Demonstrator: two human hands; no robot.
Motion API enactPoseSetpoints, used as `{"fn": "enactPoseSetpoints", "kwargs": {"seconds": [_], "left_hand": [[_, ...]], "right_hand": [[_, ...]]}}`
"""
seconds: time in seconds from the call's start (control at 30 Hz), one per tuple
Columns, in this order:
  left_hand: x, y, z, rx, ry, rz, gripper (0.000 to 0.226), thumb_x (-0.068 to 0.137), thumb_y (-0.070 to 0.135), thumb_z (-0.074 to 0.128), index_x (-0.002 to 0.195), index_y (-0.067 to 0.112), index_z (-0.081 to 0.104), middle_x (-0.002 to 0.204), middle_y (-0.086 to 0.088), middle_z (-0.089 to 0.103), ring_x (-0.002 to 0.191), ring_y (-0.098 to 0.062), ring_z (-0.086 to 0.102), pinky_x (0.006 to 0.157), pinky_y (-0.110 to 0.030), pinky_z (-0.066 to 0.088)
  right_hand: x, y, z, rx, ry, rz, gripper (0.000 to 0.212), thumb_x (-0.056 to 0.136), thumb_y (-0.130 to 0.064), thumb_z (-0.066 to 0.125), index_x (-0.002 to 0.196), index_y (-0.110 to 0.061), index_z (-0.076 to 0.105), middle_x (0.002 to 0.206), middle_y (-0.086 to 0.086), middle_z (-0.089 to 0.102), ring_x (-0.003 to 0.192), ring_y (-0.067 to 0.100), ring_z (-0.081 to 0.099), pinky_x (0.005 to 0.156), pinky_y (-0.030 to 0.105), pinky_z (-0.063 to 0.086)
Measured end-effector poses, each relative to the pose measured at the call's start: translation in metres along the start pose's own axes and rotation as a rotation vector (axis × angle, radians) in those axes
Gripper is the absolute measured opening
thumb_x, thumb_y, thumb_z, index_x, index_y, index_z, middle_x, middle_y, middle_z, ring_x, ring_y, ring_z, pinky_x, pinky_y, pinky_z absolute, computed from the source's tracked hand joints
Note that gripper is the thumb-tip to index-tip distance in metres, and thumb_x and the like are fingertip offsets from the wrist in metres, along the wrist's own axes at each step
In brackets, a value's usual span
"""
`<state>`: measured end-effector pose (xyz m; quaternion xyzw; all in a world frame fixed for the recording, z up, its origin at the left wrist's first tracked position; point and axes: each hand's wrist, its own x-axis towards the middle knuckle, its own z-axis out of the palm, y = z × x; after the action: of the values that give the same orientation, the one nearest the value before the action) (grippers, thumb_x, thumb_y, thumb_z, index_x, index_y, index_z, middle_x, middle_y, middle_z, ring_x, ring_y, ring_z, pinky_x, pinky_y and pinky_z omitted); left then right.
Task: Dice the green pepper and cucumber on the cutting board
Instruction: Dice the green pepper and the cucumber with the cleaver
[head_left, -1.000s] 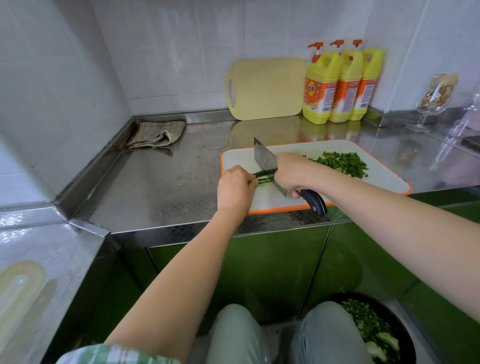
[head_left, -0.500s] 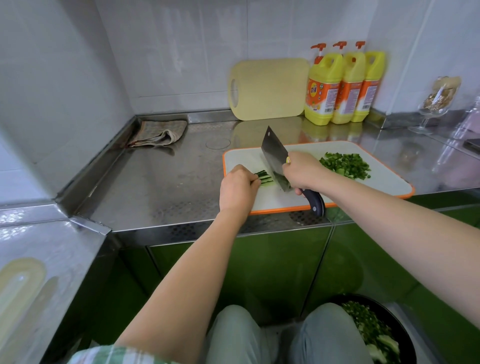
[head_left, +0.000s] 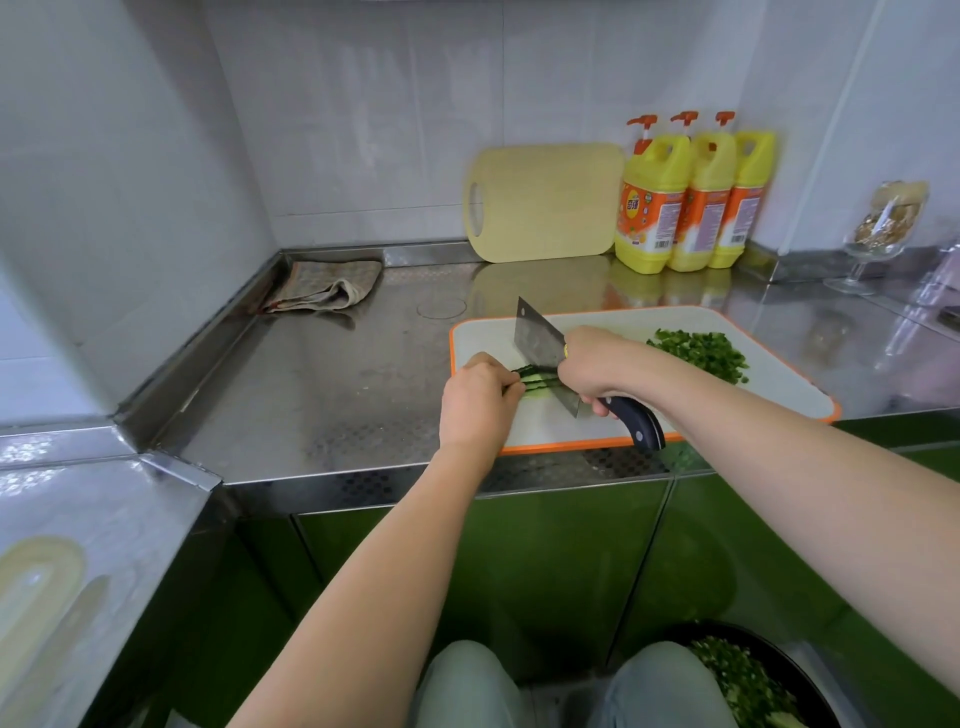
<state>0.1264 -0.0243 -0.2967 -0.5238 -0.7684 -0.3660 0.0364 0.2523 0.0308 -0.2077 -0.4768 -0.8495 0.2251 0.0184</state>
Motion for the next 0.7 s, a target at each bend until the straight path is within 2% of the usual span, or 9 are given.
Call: {"fn": "enactPoseSetpoints", "kwargs": {"seconds": [0.07,0.1,0.2,0.27,0.37,0.5,0.57,0.7], "left_hand": [[0.000,0.000,0.000,0.006,-0.001,0.008,0.019,0.092,0.020,0.061,0.095,0.009,0.076,0.105,-0.004,0.063,0.089,-0.024,0.060,0.068,-0.024,0.035],[0.001,-0.001,0.000,0.006,0.001,0.008,0.019,0.091,0.020,0.062,0.094,0.009,0.076,0.105,-0.004,0.063,0.089,-0.024,0.061,0.068,-0.025,0.036],[0.001,-0.001,0.001,0.007,0.014,0.013,0.018,0.090,0.019,0.062,0.090,0.009,0.076,0.103,-0.003,0.064,0.087,-0.025,0.061,0.068,-0.027,0.038],[0.001,-0.001,0.001,0.005,0.020,0.013,0.017,0.090,0.019,0.062,0.089,0.009,0.077,0.102,-0.003,0.064,0.087,-0.024,0.061,0.069,-0.027,0.038],[0.000,-0.001,0.000,-0.007,0.021,0.006,0.017,0.091,0.020,0.063,0.094,0.011,0.076,0.104,-0.001,0.065,0.089,-0.022,0.061,0.070,-0.024,0.037],[0.000,-0.002,0.000,-0.017,0.019,0.008,0.016,0.091,0.021,0.063,0.096,0.013,0.076,0.105,0.000,0.064,0.091,-0.020,0.060,0.071,-0.021,0.033],[0.000,-0.003,-0.001,-0.017,0.023,0.017,0.016,0.091,0.021,0.064,0.096,0.013,0.076,0.105,-0.001,0.065,0.091,-0.021,0.060,0.071,-0.022,0.034],[0.000,-0.003,-0.001,-0.013,0.030,0.023,0.017,0.091,0.021,0.064,0.096,0.012,0.076,0.104,-0.002,0.065,0.090,-0.021,0.060,0.071,-0.024,0.036]], "right_hand": [[0.003,0.002,0.005,0.003,-0.029,0.059,0.019,0.093,0.002,0.041,0.099,0.007,0.058,0.063,0.013,0.055,0.047,0.021,0.051,0.044,0.023,0.040],[0.003,0.002,0.009,-0.011,-0.030,0.064,0.020,0.093,0.001,0.042,0.103,0.008,0.057,0.064,0.013,0.055,0.049,0.022,0.052,0.046,0.023,0.040],[0.006,-0.009,0.015,-0.041,0.028,0.043,0.012,0.092,-0.002,0.048,0.098,0.000,0.059,0.052,0.007,0.054,0.048,0.018,0.049,0.046,0.025,0.041],[0.007,-0.015,0.016,-0.060,0.038,0.104,0.020,0.090,-0.001,0.053,0.106,0.002,0.065,0.044,0.007,0.054,0.046,0.017,0.050,0.048,0.026,0.041],[0.017,-0.005,0.016,0.040,0.050,0.107,0.022,0.095,-0.002,0.045,0.112,0.004,0.058,0.065,0.011,0.056,0.048,0.020,0.054,0.049,0.028,0.043],[0.013,0.007,0.009,0.132,0.098,0.070,0.025,0.097,-0.005,0.036,0.115,0.000,0.051,0.060,0.013,0.057,0.039,0.019,0.052,0.043,0.025,0.041],[0.010,0.007,0.002,0.152,0.100,0.030,0.018,0.096,-0.004,0.038,0.108,-0.001,0.051,0.061,0.012,0.055,0.043,0.019,0.051,0.043,0.024,0.040],[0.001,0.003,-0.006,0.083,-0.007,0.024,0.015,0.094,-0.003,0.040,0.098,0.005,0.052,0.060,0.016,0.054,0.042,0.023,0.047,0.042,0.021,0.039]]}}
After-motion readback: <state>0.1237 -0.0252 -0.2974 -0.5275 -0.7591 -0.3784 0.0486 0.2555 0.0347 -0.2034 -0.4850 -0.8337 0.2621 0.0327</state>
